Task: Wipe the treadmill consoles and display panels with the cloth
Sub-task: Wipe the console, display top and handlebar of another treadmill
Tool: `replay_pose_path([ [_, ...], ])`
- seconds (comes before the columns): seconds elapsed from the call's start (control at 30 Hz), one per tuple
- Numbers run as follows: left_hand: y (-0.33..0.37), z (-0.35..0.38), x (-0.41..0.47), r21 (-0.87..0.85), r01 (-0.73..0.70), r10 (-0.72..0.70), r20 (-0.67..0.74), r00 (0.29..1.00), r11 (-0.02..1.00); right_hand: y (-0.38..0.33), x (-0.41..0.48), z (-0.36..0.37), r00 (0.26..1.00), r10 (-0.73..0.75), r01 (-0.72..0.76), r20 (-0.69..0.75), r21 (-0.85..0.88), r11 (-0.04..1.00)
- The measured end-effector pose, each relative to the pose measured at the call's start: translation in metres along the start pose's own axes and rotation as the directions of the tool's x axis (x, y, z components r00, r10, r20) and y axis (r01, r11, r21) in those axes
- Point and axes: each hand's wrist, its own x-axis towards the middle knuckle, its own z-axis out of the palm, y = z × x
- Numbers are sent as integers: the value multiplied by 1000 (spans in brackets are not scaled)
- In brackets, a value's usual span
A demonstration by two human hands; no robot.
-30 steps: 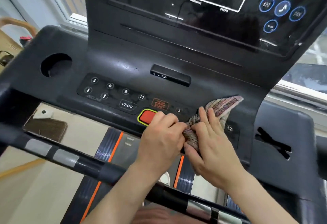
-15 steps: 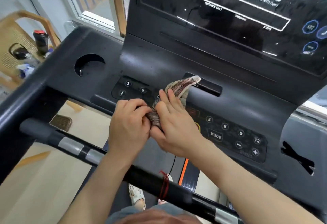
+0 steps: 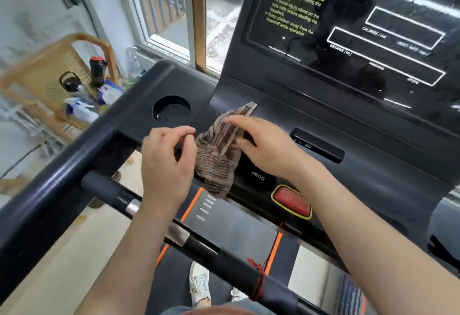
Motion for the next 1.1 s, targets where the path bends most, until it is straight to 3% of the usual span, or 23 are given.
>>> replay_pose_path([
  [0.07,9,10,-14,98,-132,116,152,982,986,13,1,9,993,-113,103,-41,-190,976],
  [0.13,5,19,-23,231,-238,178,252,951,943,15,7,18,991,-118,101,-69,-220,970],
  [0.27,-10,1,-7,161,-87,64,141,988,983,6,20,16,989,-125,107,-73,-215,971],
  [0.37,-8,-23,17,66,143,-150,113,982,987,-11,30,-1,990,-86,85,-108,-11,996],
  [0.5,-10,-39,32,8,234,-233,125,964,972,-35,39,-23,986,32,3,-163,209,978],
  [0.6,-18,-45,37,107,178,-182,30,983,978,-55,43,-39,977,94,-35,-190,293,956],
  [0.67,-10,-47,43,-29,88,-88,-21,996,996,-72,47,-49,982,22,25,-185,251,968],
  [0.73,11,-43,47,-222,-2,21,81,996,975,-88,52,-55,982,-60,97,-180,204,974],
  [0.77,22,-37,47,-217,-10,41,139,989,976,-94,56,-57,977,-89,125,-193,187,974],
  [0.8,27,-32,46,-174,-1,28,155,987,985,-99,60,-60,971,-105,144,-213,179,973],
  [0.9,18,-32,52,-150,127,-124,29,992,980,-98,70,-70,948,-83,145,-307,186,972],
  [1.0,3,-41,66,-215,115,-118,-3,993,970,-89,77,-80,931,54,115,-362,429,896],
  [1.1,14,-56,83,-250,-58,31,-111,993,966,-76,84,-79,910,155,148,-385,650,746],
])
